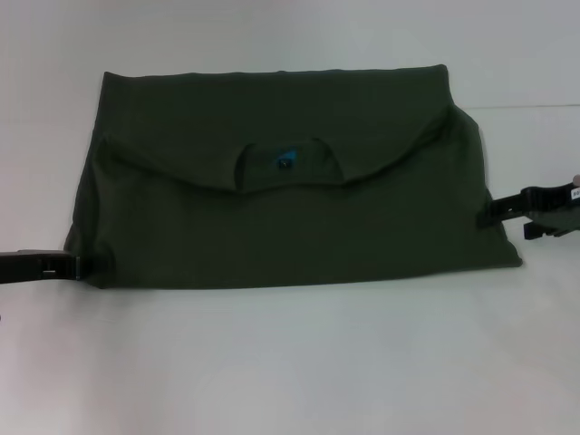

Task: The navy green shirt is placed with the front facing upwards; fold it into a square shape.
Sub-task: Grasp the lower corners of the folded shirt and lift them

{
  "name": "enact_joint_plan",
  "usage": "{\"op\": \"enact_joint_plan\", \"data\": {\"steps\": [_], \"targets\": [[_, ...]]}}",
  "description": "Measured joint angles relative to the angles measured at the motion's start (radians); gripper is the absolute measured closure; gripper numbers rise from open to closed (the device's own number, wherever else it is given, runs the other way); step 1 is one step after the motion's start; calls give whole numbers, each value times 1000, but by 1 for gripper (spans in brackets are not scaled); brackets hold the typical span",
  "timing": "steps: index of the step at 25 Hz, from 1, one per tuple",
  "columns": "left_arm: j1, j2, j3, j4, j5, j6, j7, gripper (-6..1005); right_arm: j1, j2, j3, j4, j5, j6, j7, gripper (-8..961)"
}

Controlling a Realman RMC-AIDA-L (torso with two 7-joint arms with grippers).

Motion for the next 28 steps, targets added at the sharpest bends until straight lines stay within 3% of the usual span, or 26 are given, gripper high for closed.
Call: {"op": "enact_joint_plan", "data": {"steps": [10, 25, 28], "targets": [[-1, 2, 0, 0, -1, 1, 0, 950, -1, 27, -41, 21, -1, 24, -2, 71], [-1, 0, 0, 0, -3, 8, 1, 951, -8, 40, -53, 22, -32, 61, 8, 117], [-1, 0, 0, 0, -4, 8, 2, 951, -8, 43, -53, 22, -41, 60, 8, 230]]}}
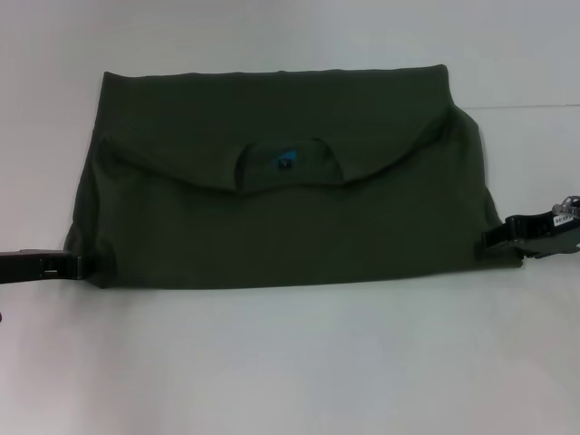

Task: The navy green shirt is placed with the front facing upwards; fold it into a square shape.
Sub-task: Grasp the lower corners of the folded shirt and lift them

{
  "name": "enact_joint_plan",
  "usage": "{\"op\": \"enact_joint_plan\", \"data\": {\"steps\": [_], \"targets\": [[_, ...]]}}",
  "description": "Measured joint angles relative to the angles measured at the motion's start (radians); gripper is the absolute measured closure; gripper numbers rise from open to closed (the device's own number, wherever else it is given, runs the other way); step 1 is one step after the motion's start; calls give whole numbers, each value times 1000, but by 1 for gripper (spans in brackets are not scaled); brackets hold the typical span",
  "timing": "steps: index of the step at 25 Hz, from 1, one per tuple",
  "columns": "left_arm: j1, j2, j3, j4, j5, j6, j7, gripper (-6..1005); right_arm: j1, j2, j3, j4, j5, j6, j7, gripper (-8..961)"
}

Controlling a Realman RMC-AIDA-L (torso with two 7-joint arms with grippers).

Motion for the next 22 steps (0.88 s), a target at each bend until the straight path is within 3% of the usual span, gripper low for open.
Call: {"op": "enact_joint_plan", "data": {"steps": [8, 17, 22], "targets": [[-1, 0, 0, 0, -1, 0, 0, 951, 2, 1, 0, 0, -1, 0, -2, 558], [-7, 10, -7, 2, 6, 37, -22, 950, 4, -4, 0, -4, -1, -18, -24, 774], [-3, 30, -26, 54, 29, 146, -81, 956, 4, -22, 0, -22, -1, -137, -73, 914]]}}
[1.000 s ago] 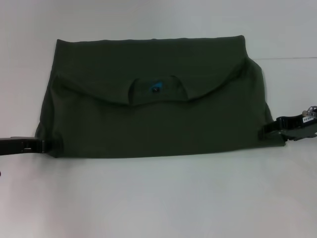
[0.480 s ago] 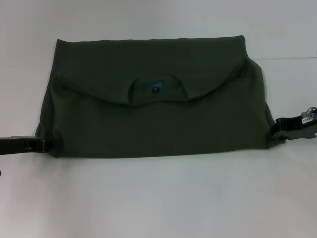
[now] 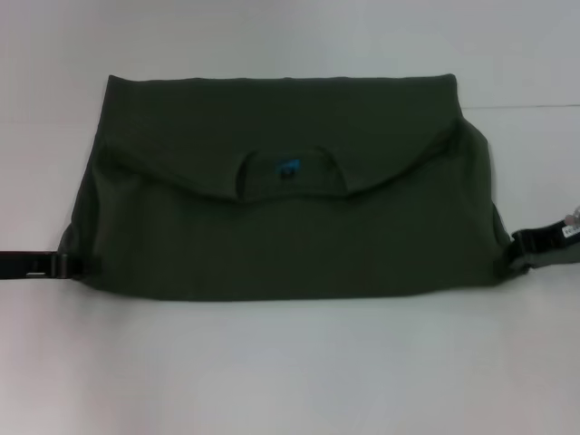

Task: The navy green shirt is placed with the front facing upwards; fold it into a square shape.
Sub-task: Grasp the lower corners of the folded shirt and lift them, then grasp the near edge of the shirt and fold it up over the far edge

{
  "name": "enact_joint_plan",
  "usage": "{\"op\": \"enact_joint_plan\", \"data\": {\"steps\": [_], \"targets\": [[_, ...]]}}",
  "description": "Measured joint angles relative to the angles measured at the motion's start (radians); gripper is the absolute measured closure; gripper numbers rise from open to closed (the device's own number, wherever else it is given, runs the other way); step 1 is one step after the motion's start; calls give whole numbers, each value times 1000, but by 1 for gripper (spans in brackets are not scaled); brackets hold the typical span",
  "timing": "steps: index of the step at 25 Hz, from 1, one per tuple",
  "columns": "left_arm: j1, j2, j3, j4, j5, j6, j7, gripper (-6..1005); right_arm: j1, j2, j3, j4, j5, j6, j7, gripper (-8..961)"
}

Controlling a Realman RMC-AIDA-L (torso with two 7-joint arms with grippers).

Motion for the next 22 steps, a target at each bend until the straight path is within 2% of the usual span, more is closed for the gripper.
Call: {"op": "enact_joint_plan", "data": {"steps": [3, 4, 8, 15, 19, 22], "targets": [[7, 13, -28, 51, 41, 106, -40, 956, -23, -12, 0, -28, 0, -129, -37, 914], [9, 19, -44, 68, 58, 148, -55, 957, -23, -12, 0, -28, 0, -129, -37, 914], [9, 42, -113, 111, 144, 330, -75, 957, -45, -12, 0, -34, -16, -271, -111, 913], [12, 53, -176, 126, 259, 579, -36, 956, -78, 35, 0, -48, -97, -444, -255, 914], [13, 54, -172, 116, 285, 678, -9, 956, -78, 43, -23, -47, -127, -511, -326, 914], [22, 50, -162, 115, 329, 698, -3, 958, -80, 47, -51, -48, -129, -523, -337, 914]]}}
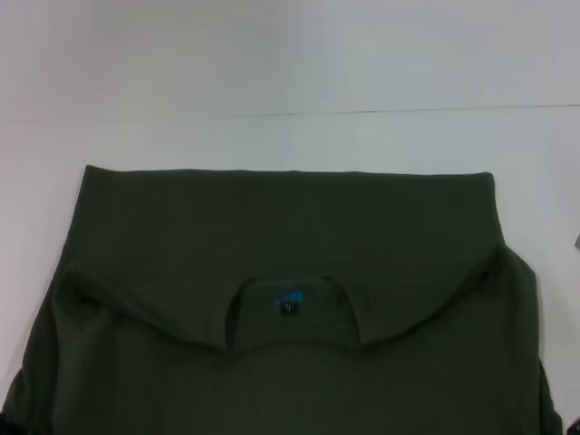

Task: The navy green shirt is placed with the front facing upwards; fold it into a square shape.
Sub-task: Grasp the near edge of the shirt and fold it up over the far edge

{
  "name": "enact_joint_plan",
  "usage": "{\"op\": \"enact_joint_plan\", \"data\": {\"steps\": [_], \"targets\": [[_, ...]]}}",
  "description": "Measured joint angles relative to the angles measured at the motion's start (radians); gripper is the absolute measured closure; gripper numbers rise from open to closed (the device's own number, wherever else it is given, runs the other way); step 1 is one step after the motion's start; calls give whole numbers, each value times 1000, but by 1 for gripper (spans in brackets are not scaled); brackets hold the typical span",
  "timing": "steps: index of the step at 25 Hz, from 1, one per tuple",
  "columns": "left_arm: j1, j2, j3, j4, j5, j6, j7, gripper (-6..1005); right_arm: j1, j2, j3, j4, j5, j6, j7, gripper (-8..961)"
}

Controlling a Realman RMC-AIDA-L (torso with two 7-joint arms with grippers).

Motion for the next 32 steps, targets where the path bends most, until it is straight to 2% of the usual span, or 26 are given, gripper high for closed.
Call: {"op": "enact_joint_plan", "data": {"steps": [7, 11, 14, 17, 21, 23, 25, 26, 27, 29, 30, 32], "targets": [[4, -2, -18, 0, 7, 4, 15, 962, -6, 4, -6, -1, 3, 9, -13, 914], [-15, 18, -109, 0, -40, 1, 23, 962, -6, -9, 101, -15, 12, 1, -43, 914], [-39, 40, -219, -9, -108, -21, 11, 961, -6, -41, 222, -27, 58, 1, -53, 913], [-53, 47, -270, -23, -157, -57, -6, 961, -9, -92, 359, -16, 135, 43, -31, 913], [-59, 48, -294, -85, -270, -169, -40, 962, -16, -148, 464, 49, 243, 167, 6, 913], [-61, 45, -293, -117, -314, -238, -46, 963, -19, -158, 473, 81, 278, 244, 24, 913], [-64, 38, -292, -150, -350, -316, -46, 962, -19, -149, 474, 98, 307, 341, 39, 913], [-65, 26, -289, -184, -388, -404, -41, 962, -19, -141, 473, 101, 316, 388, 42, 913], [-65, 26, -289, -184, -388, -404, -41, 961, -18, -113, 467, 105, 335, 491, 43, 913], [-65, 10, -283, -212, -423, -495, -30, 961, -13, -80, 464, 106, 345, 599, 39, 913], [-66, 0, -278, -224, -437, -536, -21, 961, -13, -80, 464, 106, 345, 599, 39, 913], [-72, -22, -272, -232, -460, -605, 0, 962, -9, -51, 462, 106, 364, 688, 22, 913]]}}
